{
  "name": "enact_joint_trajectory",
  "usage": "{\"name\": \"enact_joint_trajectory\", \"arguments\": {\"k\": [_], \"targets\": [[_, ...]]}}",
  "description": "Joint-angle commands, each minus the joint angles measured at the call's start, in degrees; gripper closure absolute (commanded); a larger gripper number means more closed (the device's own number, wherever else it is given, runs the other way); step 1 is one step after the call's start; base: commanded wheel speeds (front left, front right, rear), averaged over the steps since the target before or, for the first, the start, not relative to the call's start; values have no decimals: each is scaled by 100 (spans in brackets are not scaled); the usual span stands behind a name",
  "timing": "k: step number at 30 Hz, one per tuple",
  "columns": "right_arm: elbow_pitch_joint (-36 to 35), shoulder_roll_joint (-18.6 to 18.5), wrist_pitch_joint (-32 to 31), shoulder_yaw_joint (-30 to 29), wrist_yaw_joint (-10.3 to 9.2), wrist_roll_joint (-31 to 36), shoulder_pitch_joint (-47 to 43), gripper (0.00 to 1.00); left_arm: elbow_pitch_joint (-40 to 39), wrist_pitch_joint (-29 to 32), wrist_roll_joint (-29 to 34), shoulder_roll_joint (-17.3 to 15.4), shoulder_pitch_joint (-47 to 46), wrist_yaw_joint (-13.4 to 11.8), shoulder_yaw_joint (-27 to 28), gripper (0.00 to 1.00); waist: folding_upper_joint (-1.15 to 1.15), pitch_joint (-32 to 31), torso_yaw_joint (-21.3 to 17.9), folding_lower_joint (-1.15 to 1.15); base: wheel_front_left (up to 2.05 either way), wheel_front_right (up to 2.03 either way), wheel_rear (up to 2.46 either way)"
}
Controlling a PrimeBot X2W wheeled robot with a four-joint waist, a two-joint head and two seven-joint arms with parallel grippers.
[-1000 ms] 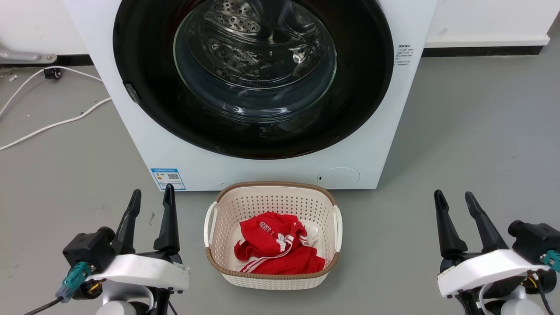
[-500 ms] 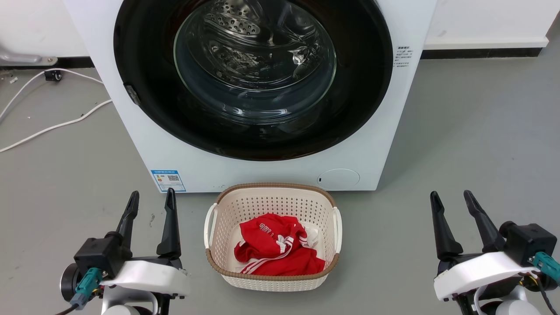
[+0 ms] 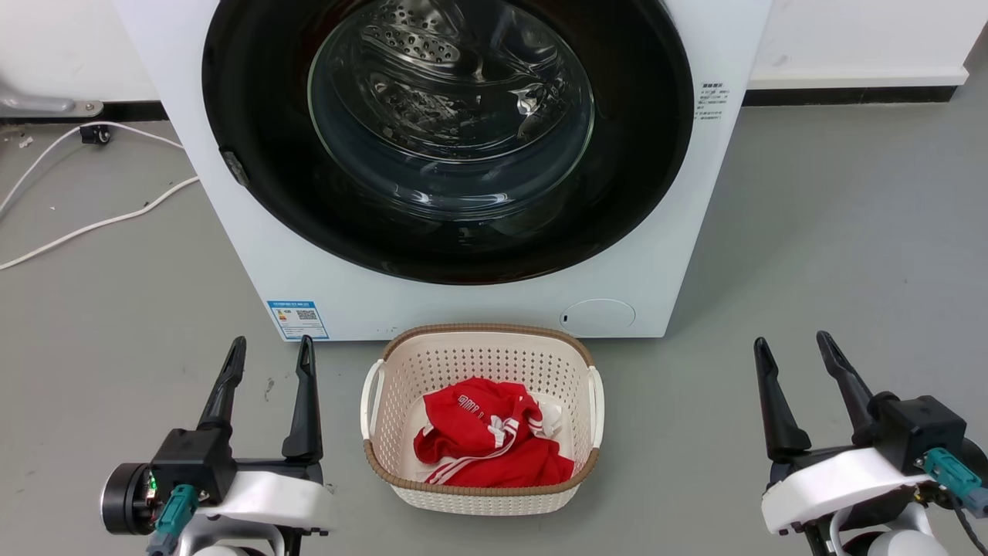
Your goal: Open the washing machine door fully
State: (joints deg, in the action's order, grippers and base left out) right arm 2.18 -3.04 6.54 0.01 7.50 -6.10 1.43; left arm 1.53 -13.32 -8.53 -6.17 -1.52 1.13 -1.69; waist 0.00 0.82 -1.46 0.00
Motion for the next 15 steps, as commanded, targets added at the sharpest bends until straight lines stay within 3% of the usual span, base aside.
{"name": "enact_joint_trajectory", "arguments": {"k": [1,15], "targets": [[-45,18,42,12,-2,120,-20,0,-47,-51,133,1,56,-22,-2,0,0,-3,0,0,0,0,0],[-44,26,64,36,-2,552,-33,0,-100,-177,574,73,120,-42,27,0,0,27,8,0,0,0,0]]}}
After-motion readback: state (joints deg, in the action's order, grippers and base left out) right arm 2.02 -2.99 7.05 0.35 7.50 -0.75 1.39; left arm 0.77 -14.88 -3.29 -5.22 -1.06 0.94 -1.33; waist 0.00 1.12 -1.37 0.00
